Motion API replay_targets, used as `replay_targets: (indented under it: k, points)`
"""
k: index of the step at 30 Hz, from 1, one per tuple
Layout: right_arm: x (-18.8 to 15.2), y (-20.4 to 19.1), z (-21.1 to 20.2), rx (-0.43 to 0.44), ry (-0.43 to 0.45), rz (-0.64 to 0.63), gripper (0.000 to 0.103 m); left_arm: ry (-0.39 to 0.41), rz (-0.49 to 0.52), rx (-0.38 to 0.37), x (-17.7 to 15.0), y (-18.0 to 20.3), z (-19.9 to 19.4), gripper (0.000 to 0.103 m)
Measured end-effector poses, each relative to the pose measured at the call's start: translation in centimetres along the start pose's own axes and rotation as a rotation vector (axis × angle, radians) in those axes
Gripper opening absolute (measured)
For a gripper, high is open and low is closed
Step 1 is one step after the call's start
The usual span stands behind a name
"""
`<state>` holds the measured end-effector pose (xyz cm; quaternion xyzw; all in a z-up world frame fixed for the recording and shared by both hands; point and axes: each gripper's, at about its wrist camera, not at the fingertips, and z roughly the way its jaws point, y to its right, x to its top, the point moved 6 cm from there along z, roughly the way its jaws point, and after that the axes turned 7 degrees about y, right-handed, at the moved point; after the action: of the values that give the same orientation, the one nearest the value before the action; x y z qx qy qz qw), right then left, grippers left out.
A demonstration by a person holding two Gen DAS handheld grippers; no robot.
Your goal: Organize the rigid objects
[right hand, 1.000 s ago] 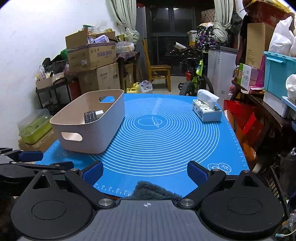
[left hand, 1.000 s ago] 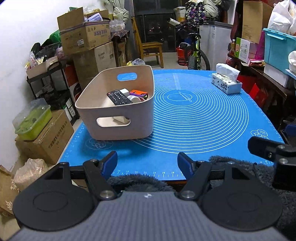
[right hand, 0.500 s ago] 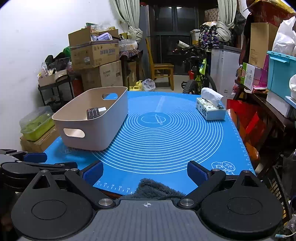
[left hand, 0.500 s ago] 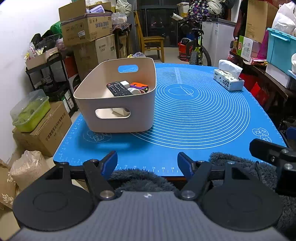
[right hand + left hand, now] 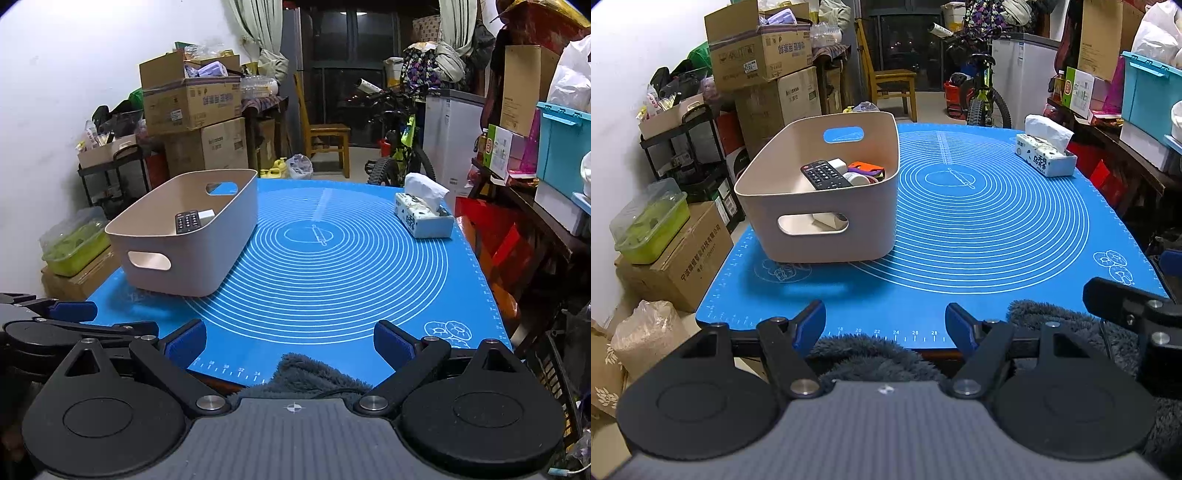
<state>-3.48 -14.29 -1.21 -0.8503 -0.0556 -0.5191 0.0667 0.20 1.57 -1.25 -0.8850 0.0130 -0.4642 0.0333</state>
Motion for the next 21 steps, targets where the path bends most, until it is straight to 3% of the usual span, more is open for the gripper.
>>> replay_targets:
  k: [21]
  points:
    - [-0.31,0.07,0.18,0.003,-0.008,-0.004,0.097,-0.001,0.002,-0.002,0.0,0.02,0.01,0.072]
